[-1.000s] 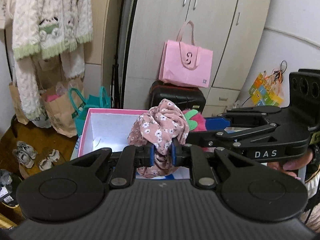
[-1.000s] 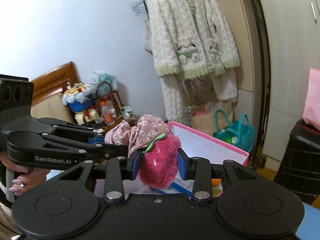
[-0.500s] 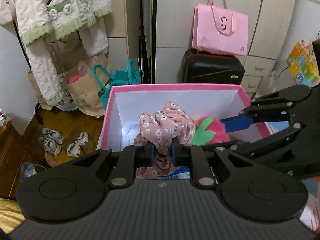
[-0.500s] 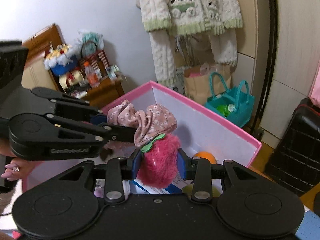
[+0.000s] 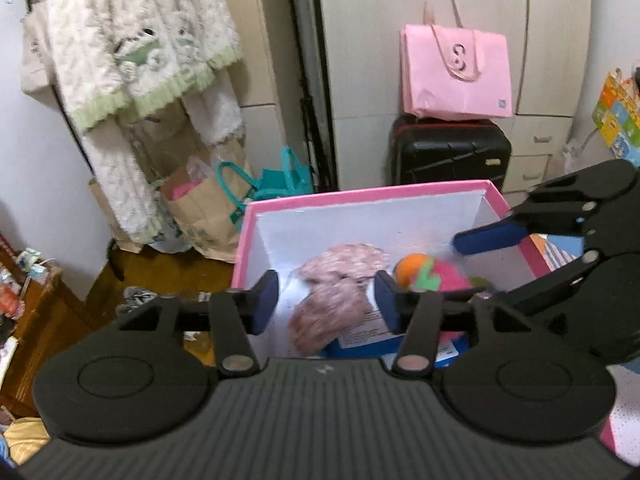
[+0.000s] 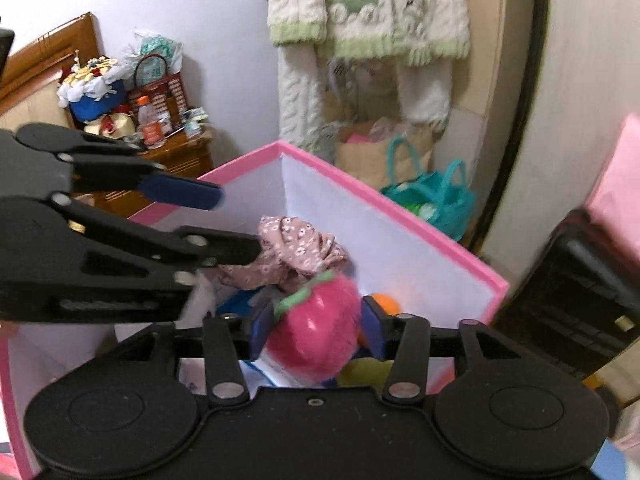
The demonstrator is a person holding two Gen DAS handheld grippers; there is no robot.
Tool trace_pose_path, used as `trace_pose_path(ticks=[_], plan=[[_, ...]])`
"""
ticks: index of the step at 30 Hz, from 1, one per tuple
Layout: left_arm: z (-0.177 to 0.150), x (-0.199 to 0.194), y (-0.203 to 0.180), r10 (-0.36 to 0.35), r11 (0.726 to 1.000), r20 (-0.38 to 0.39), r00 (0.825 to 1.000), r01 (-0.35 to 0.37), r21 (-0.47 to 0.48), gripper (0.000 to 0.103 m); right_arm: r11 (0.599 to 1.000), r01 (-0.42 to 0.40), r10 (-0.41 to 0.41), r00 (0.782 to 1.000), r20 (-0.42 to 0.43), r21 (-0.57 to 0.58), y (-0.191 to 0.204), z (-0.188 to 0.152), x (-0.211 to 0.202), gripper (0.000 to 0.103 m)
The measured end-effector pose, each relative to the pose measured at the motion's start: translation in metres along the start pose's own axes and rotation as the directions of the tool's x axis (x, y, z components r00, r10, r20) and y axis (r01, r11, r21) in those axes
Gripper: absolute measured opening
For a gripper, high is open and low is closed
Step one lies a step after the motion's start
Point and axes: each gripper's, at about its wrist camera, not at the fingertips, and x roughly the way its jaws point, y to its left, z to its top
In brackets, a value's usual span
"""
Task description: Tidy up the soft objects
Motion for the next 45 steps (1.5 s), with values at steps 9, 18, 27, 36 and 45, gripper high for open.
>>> trace_pose_path(ticks=[9, 18, 27, 36, 45], plan=[[-0.011, -0.048, 0.003, -0.082, 0.996, 0.01, 0.997, 0.082, -0.043, 0.074, 0.999, 0.034, -0.038, 0.993, 0.115, 0.035, 0.01, -0.016, -0.053, 0.056], [-0.024, -0.091, -0.002, -0.204, 0.976, -0.041, 0.978, 0.199, -0.09, 0.09, 0.992, 0.117, -0.122, 0.984, 0.128, 0.045, 0.042, -0.051, -0.109, 0.059], [-0.041, -0.134, -0.013, -0.109, 0.99, -0.008, 0.994, 0.108, -0.091, 0.096, 0.979, 0.174, -0.191, 0.968, 0.165, 0.11, 0.059, -0.08, -0.166, 0.076], [-0.07, -0.178, -0.038, -0.031, 1.0, 0.076, 0.997, 0.031, 0.001, 0.097, 0.947, 0.243, -0.28, 0.945, 0.167, 0.208, 0.072, -0.118, -0.205, 0.099], [-0.102, -0.19, -0.057, 0.002, 0.999, 0.122, 0.993, 0.002, -0.037, 0.097, 0.866, 0.366, -0.432, 0.891, 0.14, 0.341, 0.088, -0.149, -0.23, 0.102]])
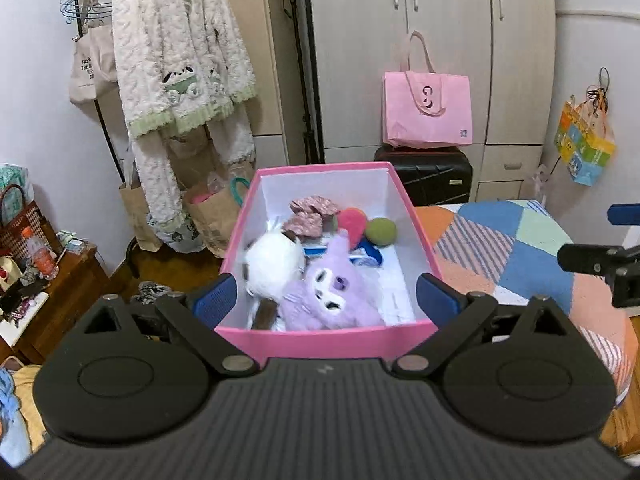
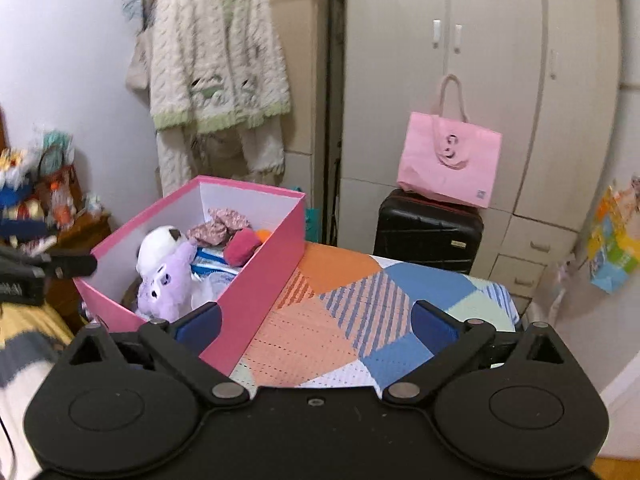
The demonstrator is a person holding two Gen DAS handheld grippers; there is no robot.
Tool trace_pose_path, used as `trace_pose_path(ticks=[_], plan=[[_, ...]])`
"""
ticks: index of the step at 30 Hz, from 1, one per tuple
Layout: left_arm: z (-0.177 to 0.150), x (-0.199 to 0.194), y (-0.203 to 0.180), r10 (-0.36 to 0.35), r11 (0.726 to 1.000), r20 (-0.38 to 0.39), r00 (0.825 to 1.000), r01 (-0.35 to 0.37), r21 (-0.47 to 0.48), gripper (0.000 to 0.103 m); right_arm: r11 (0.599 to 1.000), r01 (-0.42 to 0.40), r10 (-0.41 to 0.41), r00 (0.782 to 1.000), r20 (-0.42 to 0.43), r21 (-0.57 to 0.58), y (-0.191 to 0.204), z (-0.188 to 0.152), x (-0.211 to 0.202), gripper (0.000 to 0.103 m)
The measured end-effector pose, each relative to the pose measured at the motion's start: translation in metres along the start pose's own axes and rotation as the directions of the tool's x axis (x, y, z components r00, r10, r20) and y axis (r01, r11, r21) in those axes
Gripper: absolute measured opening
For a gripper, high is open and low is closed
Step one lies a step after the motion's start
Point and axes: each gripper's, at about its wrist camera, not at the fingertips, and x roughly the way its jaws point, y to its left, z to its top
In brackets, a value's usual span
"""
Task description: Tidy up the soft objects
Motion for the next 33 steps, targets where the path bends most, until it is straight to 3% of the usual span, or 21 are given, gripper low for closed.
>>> trace_pose_path(ticks=[5, 10, 15, 20, 26, 33], plan=[[-0.014, -0.005, -0.013, -0.07, 0.997, 0.0, 0.998, 0.07, -0.016, 0.097, 0.999, 0.012, -0.014, 0.999, 0.035, 0.048, -0.002, -0.017, -0.013, 0.102], [-0.026, -0.02, -0.026, -0.047, 0.999, 0.041, 0.998, 0.047, -0.013, 0.097, 0.994, 0.046, -0.052, 0.997, 0.057, 0.103, -0.002, -0.028, -0.028, 0.102], [-0.031, -0.028, -0.032, -0.085, 0.996, 0.034, 0.996, 0.086, -0.034, 0.097, 0.989, 0.072, -0.078, 0.996, 0.038, 0.13, -0.006, -0.035, -0.038, 0.102], [-0.035, -0.032, -0.039, -0.032, 0.999, 0.057, 0.998, 0.035, -0.04, 0.099, 0.985, 0.114, -0.121, 0.992, 0.044, 0.132, -0.002, -0.04, -0.047, 0.102], [-0.039, -0.036, -0.043, -0.008, 0.998, 0.068, 0.998, 0.012, -0.066, 0.102, 0.986, 0.15, -0.154, 0.987, 0.052, 0.072, 0.008, -0.044, -0.069, 0.102], [-0.046, -0.039, -0.049, 0.006, 0.998, 0.058, 0.998, -0.003, -0.056, 0.102, 0.977, 0.195, -0.202, 0.977, 0.069, 0.089, 0.0, -0.056, -0.082, 0.102]])
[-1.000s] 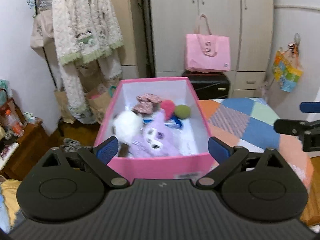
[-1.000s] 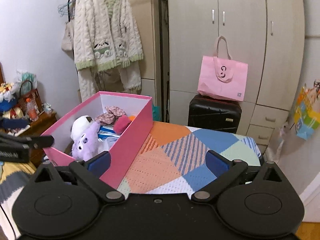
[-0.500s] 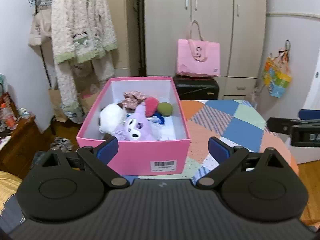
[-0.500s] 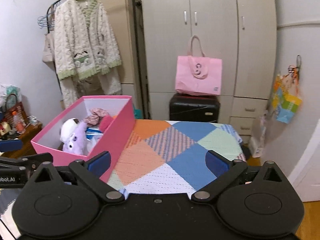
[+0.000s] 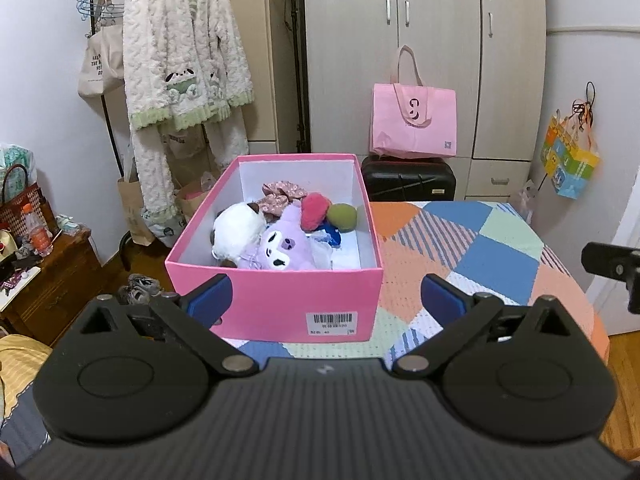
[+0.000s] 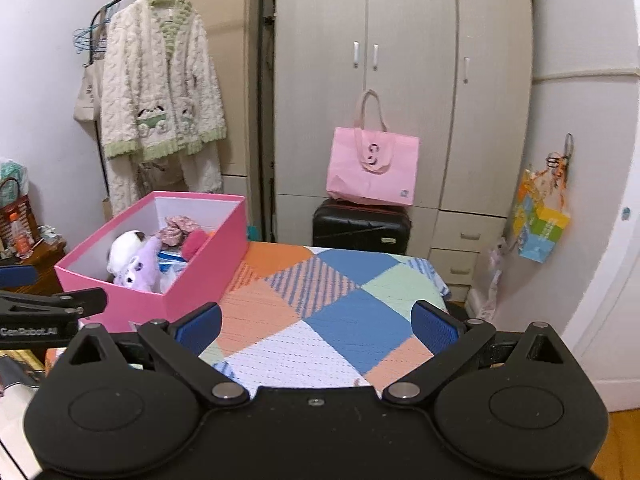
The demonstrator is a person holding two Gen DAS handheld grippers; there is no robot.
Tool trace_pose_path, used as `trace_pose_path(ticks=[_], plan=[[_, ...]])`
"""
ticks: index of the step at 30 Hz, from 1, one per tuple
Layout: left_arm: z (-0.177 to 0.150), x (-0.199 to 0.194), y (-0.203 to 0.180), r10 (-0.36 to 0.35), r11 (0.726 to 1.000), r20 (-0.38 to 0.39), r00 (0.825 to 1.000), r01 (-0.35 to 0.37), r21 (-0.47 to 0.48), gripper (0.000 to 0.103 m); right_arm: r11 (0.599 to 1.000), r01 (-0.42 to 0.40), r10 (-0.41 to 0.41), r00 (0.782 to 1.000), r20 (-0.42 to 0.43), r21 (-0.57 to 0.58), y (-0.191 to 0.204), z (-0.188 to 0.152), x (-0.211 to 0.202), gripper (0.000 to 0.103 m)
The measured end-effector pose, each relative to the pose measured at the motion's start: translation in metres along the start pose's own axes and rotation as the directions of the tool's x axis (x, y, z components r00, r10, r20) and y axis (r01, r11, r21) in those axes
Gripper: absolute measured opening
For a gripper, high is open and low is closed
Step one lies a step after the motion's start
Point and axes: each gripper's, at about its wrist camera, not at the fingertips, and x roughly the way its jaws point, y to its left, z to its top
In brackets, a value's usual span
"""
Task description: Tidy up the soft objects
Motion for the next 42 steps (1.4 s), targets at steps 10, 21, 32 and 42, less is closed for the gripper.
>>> trace_pose_path(ticks=[10, 21, 32, 42], plan=[[-0.008, -0.004, -0.008, 0.02, 0.999, 0.008, 1.0, -0.02, 0.042, 0.103, 0.999, 0.03, -0.03, 1.0, -0.008, 0.01, -0.007, -0.012, 0.004, 0.102], [-0.01, -0.012, -0.009, 0.038, 0.997, 0.051, 0.998, -0.041, 0.062, 0.103, 0.999, 0.042, -0.042, 0.999, 0.0, 0.015, -0.009, -0.021, 0.007, 0.102], [-0.015, -0.003, -0.008, 0.058, 0.998, 0.04, 0.998, -0.059, 0.036, 0.103, 0.998, 0.047, -0.047, 0.999, -0.019, 0.042, -0.012, -0.024, 0.009, 0.102], [-0.018, -0.001, -0.01, 0.06, 0.997, 0.042, 0.997, -0.062, 0.045, 0.103, 0.997, 0.07, -0.07, 0.997, 0.007, 0.012, -0.004, -0.029, 0.003, 0.102]])
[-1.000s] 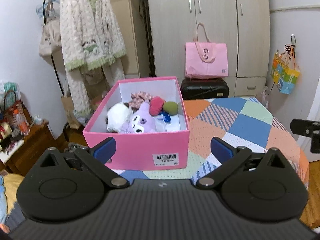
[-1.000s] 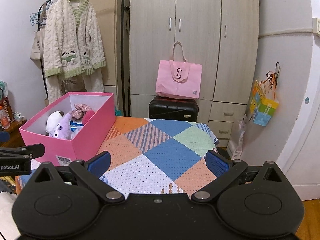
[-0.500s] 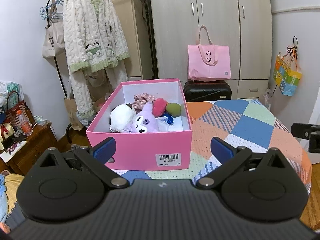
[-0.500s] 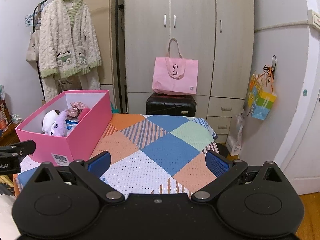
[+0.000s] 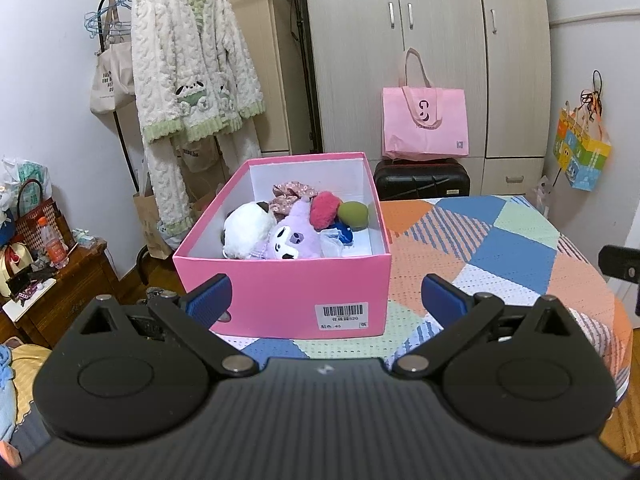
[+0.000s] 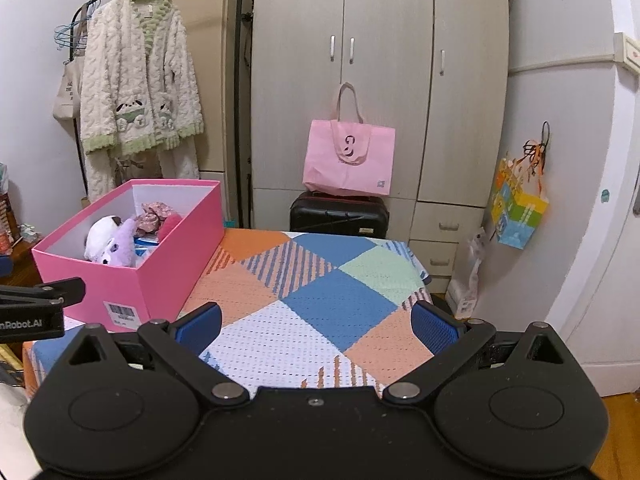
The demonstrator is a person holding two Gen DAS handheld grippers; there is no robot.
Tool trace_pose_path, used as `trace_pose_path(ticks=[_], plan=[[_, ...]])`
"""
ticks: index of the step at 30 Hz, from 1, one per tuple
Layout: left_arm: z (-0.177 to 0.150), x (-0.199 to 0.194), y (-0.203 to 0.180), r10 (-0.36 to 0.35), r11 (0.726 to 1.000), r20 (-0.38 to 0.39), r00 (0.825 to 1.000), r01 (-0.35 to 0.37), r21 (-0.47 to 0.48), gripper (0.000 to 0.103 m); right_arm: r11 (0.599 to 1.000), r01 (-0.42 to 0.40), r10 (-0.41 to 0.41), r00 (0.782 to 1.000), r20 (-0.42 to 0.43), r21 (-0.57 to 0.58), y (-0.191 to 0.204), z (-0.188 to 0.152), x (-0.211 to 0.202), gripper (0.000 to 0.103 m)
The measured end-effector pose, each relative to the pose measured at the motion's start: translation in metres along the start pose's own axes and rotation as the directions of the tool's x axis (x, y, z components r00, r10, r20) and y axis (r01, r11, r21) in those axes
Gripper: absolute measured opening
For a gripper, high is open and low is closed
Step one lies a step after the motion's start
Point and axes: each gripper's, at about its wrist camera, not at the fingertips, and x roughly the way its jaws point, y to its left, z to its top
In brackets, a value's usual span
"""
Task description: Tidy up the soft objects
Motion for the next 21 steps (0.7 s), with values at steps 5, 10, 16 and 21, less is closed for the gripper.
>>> trace_pose_path(ticks=[5, 10, 16, 21], plan=[[-0.0022, 0.0001, -0.0026, 0.004, 1.0, 0.011, 1.0, -0.005, 0.016, 0.103, 0.999, 0.036, -0.036, 0.999, 0.026, -0.005, 0.0006, -0.0014, -0.0001, 0.102], [-0.0021, 0.0005, -0.0031, 0.005, 1.0, 0.011, 1.0, -0.005, 0.018, 0.103, 0.999, 0.034, -0.034, 0.999, 0.023, 0.011, -0.0011, -0.0018, 0.002, 0.102], [-0.0035, 0.0014, -0.003, 0.008, 1.0, 0.01, 1.0, -0.008, 0.024, 0.103, 0.999, 0.032, -0.032, 0.999, 0.031, 0.016, -0.001, -0.0031, 0.002, 0.102], [-0.0053, 0.0008, -0.0028, 0.003, 1.0, 0.019, 1.0, -0.004, 0.031, 0.103, 0.999, 0.04, -0.04, 0.998, 0.041, 0.008, 0.0027, -0.0041, -0.0009, 0.102]])
